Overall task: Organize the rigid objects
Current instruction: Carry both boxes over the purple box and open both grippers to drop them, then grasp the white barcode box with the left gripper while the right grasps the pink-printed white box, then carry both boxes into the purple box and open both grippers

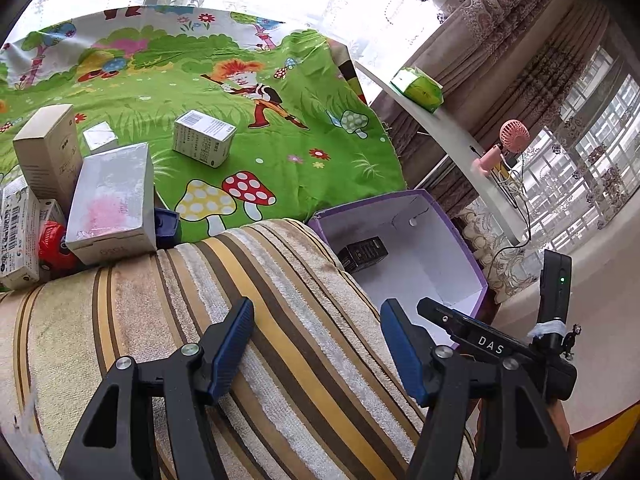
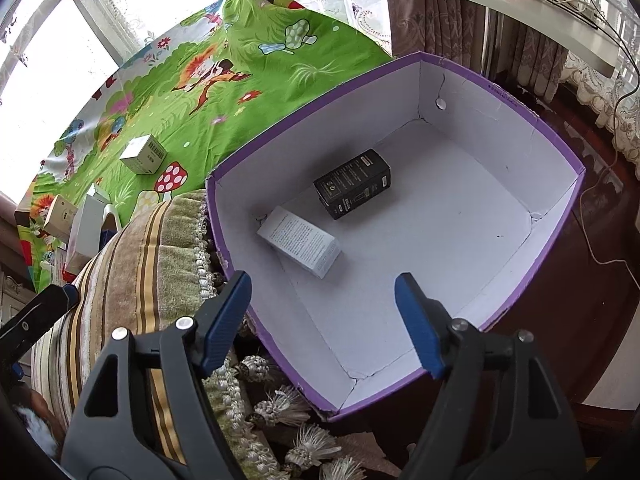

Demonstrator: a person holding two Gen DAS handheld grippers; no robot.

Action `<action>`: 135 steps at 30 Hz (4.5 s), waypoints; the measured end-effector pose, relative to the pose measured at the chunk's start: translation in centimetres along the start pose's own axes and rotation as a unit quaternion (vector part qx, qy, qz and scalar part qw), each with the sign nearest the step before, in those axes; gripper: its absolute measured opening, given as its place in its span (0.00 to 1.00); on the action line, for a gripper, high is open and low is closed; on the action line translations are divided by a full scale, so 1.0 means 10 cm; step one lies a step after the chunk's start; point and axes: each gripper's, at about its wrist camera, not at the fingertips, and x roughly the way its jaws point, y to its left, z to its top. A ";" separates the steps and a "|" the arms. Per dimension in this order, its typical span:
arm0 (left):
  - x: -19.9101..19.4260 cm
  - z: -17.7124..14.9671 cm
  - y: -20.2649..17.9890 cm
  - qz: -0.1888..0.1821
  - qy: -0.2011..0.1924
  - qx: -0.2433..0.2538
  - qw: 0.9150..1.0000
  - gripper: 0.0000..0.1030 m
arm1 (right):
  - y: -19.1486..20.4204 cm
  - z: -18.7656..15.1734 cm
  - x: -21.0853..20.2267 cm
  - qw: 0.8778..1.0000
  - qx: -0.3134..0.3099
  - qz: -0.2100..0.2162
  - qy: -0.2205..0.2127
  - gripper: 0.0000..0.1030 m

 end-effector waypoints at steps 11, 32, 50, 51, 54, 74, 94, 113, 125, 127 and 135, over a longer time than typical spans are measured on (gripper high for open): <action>-0.15 -0.03 0.22 0.006 -0.020 -0.032 0.999 0.65 | 0.24 -0.03 -0.05 0.999 -0.042 0.014 0.000 0.75; -0.85 -0.20 1.35 0.065 -0.093 -0.165 0.980 0.64 | 1.05 -0.05 -0.08 0.988 -0.147 0.038 0.000 0.76; -0.68 0.05 1.67 0.151 -0.049 -0.165 0.973 0.55 | 2.05 -0.14 0.10 0.959 -0.273 0.075 0.018 0.78; -0.65 0.07 1.67 0.156 -0.045 -0.162 0.973 0.55 | 2.09 -0.15 0.11 0.957 -0.278 0.077 0.019 0.78; -0.58 0.14 1.69 0.168 -0.034 -0.156 0.973 0.55 | 2.24 -0.17 0.14 0.952 -0.295 0.081 0.019 0.80; -0.49 0.11 1.78 0.172 -0.036 -0.162 0.971 0.36 | 2.89 -0.17 0.36 0.942 -0.329 0.071 0.017 0.87; -0.78 -0.10 1.85 0.146 -0.097 -0.187 0.967 0.35 | 3.19 -0.13 0.67 0.942 -0.331 0.032 0.039 0.89; -0.85 -0.15 1.79 0.138 -0.109 -0.177 0.968 0.35 | 2.98 -0.11 0.50 0.951 -0.304 0.050 0.010 0.68; -0.93 -0.23 1.58 0.135 -0.114 -0.148 0.973 0.35 | 2.60 -0.16 0.21 0.954 -0.291 0.070 -0.006 0.68; -0.92 -0.23 1.51 0.133 -0.112 -0.139 0.975 0.35 | 2.51 -0.17 0.18 0.955 -0.289 0.073 -0.006 0.68; -0.85 -0.22 1.24 0.124 -0.101 -0.111 0.981 0.35 | 2.14 -0.16 -0.02 0.961 -0.265 0.074 -0.022 0.68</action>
